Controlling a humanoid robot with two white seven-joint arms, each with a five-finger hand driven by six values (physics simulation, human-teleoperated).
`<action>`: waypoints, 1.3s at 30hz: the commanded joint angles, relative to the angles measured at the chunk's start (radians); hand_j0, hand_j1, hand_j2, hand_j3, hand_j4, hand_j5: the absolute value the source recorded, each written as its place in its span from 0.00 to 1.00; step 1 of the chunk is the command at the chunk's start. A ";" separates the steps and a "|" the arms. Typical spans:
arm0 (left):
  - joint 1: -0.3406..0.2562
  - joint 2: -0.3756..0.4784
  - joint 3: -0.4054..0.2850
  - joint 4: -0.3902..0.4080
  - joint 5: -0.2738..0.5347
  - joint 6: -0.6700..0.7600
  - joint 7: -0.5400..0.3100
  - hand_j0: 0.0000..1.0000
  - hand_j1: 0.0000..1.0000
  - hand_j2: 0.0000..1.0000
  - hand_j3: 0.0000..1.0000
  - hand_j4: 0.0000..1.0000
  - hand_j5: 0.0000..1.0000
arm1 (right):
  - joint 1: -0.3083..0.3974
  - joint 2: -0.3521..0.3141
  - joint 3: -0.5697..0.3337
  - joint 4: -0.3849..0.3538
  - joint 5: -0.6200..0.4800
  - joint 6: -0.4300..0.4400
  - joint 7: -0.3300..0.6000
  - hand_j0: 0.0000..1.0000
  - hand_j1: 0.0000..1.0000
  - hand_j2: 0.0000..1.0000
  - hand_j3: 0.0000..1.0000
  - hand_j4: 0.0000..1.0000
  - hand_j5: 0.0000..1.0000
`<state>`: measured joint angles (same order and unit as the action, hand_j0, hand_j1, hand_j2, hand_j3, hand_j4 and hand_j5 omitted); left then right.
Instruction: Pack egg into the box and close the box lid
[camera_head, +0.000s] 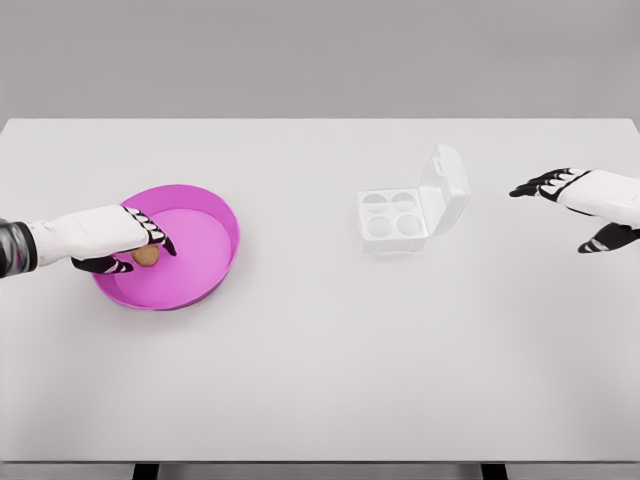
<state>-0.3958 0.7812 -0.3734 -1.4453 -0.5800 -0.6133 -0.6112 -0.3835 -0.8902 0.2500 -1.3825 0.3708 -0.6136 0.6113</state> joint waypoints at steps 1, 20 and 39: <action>0.000 0.001 -0.002 0.005 0.005 0.002 0.000 0.71 0.71 0.71 0.71 0.71 0.71 | 0.000 0.004 0.000 0.000 -0.006 0.003 0.000 1.00 1.00 1.00 1.00 1.00 1.00; -0.002 0.001 -0.002 0.006 -0.004 0.002 0.000 0.51 0.51 0.51 0.51 0.51 0.51 | 0.003 0.004 0.000 -0.006 -0.006 0.003 0.000 1.00 1.00 1.00 1.00 1.00 1.00; -0.020 0.000 0.014 -0.010 0.009 0.002 0.000 0.43 0.43 0.43 0.43 0.43 0.43 | 0.002 0.002 0.005 -0.006 -0.004 0.003 0.000 1.00 1.00 1.00 1.00 1.00 1.00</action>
<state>-0.4157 0.7800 -0.3611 -1.4547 -0.5786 -0.6134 -0.6113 -0.3820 -0.8861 0.2548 -1.3879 0.3717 -0.6136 0.6113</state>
